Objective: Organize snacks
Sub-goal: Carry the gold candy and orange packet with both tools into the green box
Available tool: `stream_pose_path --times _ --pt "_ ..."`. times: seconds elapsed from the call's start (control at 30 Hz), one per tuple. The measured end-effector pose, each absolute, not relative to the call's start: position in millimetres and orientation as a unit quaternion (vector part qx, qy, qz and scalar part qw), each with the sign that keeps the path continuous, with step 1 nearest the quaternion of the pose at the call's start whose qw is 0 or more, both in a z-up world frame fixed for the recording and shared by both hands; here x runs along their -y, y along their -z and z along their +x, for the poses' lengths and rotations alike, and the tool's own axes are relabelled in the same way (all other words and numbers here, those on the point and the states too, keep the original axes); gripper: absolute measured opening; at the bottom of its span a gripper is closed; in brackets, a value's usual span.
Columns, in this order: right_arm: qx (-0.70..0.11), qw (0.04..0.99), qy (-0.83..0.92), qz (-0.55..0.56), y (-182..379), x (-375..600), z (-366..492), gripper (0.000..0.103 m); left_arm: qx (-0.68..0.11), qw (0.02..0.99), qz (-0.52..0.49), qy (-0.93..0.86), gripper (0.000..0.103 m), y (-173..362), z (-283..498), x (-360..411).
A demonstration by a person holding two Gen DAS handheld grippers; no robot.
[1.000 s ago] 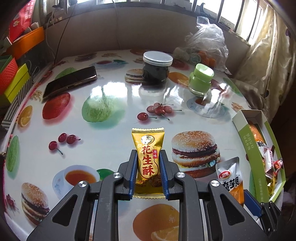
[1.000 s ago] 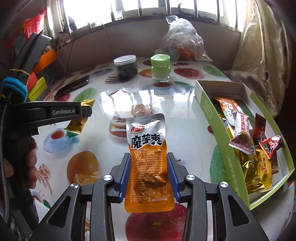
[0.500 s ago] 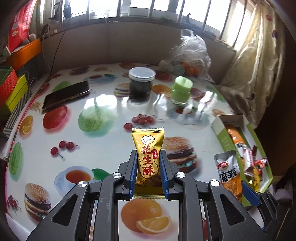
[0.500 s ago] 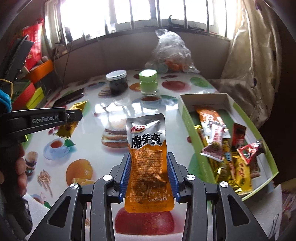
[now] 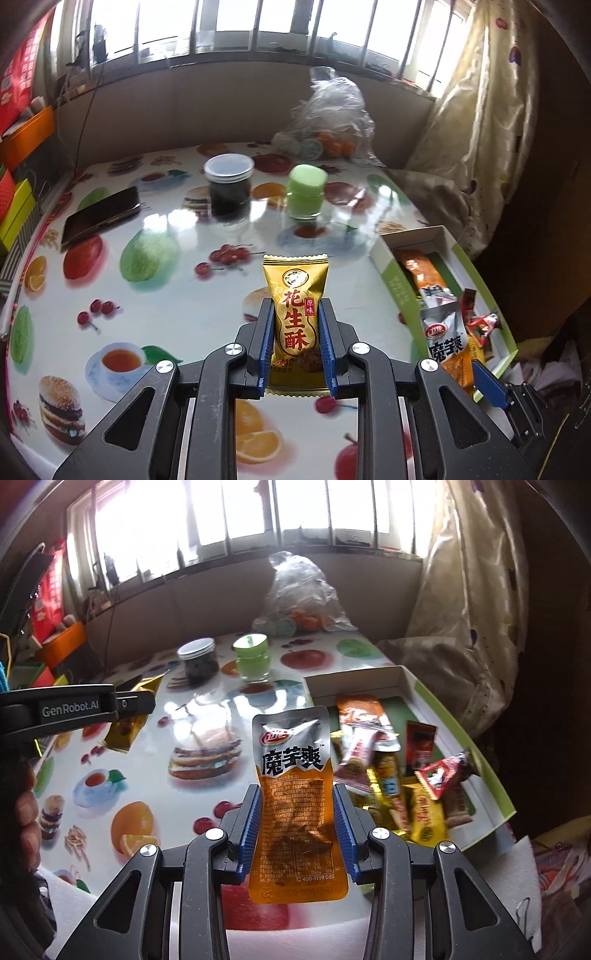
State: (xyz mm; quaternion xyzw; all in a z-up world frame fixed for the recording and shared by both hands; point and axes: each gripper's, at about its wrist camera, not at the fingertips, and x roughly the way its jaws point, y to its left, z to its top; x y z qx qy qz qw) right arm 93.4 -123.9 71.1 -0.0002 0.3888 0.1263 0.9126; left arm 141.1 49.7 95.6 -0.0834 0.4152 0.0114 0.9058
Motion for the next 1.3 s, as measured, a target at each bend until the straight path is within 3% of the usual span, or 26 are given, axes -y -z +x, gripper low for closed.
stream_pose_path --times 0.63,1.3 --pt "-0.386 0.920 -0.062 0.030 -73 198 103 0.037 -0.427 0.901 -0.057 0.061 0.024 -96 167 35" --pt "-0.412 0.910 -0.037 0.036 -53 233 137 0.037 -0.464 0.877 -0.049 0.113 0.024 -62 189 88"
